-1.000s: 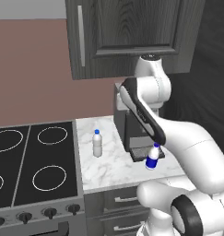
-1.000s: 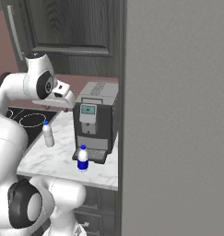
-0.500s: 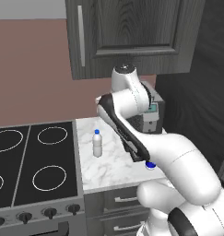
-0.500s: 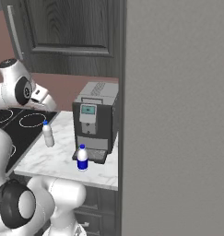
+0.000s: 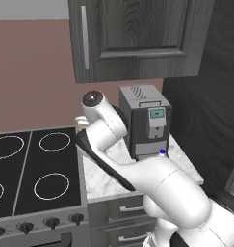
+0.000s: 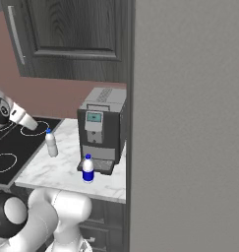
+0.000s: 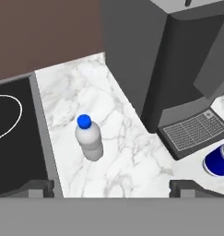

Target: Take the bottled waters from the counter and place them in the freezer to freeze. Close the freezer door after placing the bottles.

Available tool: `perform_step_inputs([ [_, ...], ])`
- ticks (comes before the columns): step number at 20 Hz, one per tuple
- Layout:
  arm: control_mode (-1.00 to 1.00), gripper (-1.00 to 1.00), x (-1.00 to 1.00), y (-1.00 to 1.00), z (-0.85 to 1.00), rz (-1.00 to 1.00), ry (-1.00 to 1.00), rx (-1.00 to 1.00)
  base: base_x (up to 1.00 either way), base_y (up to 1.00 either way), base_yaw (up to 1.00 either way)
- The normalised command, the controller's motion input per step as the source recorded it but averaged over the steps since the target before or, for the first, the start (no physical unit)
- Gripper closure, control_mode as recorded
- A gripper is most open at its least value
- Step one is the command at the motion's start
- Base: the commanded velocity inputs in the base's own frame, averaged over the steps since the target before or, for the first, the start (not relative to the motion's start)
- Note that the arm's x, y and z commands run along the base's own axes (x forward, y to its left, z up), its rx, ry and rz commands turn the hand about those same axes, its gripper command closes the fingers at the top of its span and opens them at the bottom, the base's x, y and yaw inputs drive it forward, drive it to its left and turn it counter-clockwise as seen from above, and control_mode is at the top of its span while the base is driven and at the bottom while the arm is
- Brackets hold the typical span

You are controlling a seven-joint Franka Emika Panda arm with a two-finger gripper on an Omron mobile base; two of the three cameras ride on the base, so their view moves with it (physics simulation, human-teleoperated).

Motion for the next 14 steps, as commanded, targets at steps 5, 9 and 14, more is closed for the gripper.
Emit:
perform_step_inputs([
  [5, -1.00, -1.00, 0.00, 0.37, -0.36, -0.15, -0.12, -0.11, 0.00, 0.00, 0.00],
  [9, -1.00, -1.00, 0.00, 0.34, -0.43, -0.16, -0.18, -0.16, 0.00, 0.00, 0.00],
  [14, -1.00, -1.00, 0.00, 0.24, -0.50, -0.18, -0.24, -0.15, 0.00, 0.00, 0.00],
])
